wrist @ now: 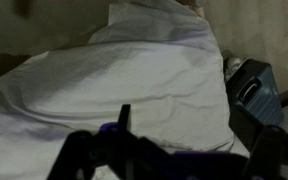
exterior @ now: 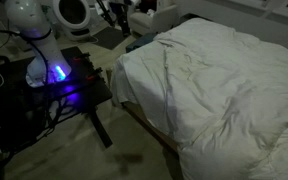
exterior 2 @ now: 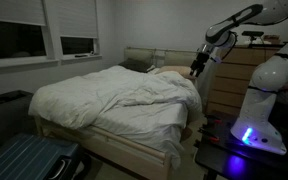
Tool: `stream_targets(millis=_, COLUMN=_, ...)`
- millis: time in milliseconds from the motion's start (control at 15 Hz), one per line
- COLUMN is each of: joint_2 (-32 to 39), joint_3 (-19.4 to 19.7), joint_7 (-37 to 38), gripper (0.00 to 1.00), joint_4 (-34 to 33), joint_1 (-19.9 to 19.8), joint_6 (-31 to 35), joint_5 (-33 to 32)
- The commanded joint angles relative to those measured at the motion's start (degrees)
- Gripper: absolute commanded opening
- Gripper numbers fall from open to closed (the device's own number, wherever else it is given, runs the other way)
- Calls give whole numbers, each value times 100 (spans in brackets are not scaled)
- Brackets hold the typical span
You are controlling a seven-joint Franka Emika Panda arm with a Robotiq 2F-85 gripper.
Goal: Spread the bed fully
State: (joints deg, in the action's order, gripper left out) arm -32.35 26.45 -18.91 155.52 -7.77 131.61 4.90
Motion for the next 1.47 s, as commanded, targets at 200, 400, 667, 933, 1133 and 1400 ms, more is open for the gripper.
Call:
stream_targets(millis=200, joint_2=148, joint_3=-166, joint_7=-63, gripper=100, joint_4=-38, joint_1=-184, joint_6=173, joint_5=119)
stream_targets(millis=400, joint_2=413, joint_3=-127, joint_7=-81, gripper=100, joint_4=-124, joint_1=-190, joint_6=602, joint_5=166)
stream_targets(millis=667, joint_2=1067, joint_3=-13, joint_7=-164, gripper=100, joint_4=-290, joint_1=-41, joint_6=1838, joint_5=302)
stream_targets(millis=933, joint_2=1994, joint_3=191, joint_7=-298, gripper=100, joint_4=-658, joint_1=189, joint_6=2806, joint_5=681)
stream_targets(millis=1133, joint_2=2741, joint_3=562, joint_7=-610, gripper=100, joint_4=-1156, joint_1=607, joint_6=3180, joint_5=1190)
stream_targets(millis=1400, joint_2=3808, joint_3=724, joint_7=-1276, gripper=100, joint_4=-2088, joint_1=769, joint_6=3209, joint_5=2234)
